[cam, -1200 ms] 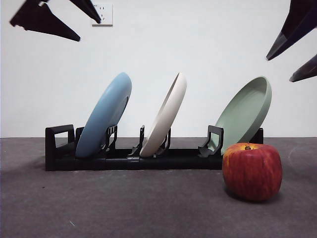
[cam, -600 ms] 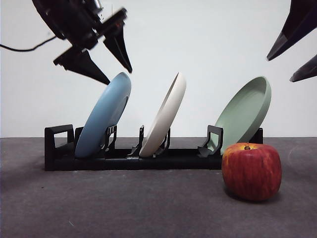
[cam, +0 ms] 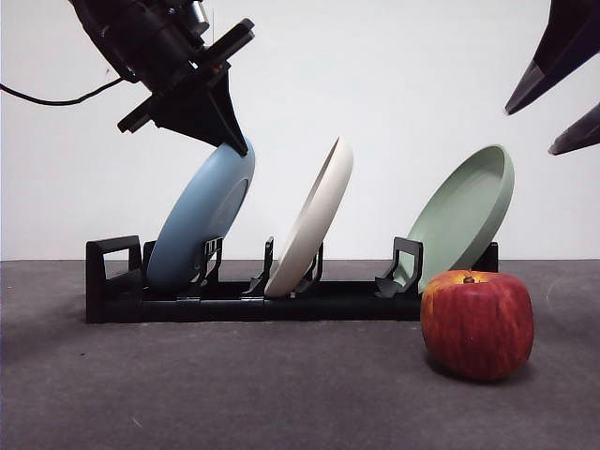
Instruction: Take the blue plate from the plate rack,put the plate on the table,take the apple from the table,put the apple in the plate
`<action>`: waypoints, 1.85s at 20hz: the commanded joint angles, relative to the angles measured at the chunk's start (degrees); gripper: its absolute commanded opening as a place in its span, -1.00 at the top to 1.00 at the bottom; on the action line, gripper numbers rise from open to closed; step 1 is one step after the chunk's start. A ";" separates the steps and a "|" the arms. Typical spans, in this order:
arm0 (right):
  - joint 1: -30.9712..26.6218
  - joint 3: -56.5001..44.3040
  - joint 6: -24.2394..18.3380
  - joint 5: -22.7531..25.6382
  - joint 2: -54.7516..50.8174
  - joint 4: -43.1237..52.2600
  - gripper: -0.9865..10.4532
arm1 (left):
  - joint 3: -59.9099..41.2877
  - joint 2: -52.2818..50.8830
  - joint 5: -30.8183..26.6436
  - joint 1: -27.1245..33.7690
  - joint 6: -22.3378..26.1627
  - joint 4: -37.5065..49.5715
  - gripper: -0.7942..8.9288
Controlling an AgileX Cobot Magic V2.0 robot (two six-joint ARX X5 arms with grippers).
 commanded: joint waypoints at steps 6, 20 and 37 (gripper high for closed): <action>0.09 0.20 -0.50 0.22 0.02 0.20 0.32 | 11.15 -2.40 -1.25 -0.72 2.40 -6.75 0.86; 0.07 0.20 -0.50 0.35 0.02 2.56 0.32 | 23.15 -18.93 -21.05 -23.89 13.97 -38.58 0.85; -0.02 0.20 -0.46 4.85 0.00 2.56 0.32 | -13.18 -16.20 -40.37 -49.09 -0.98 -20.72 0.85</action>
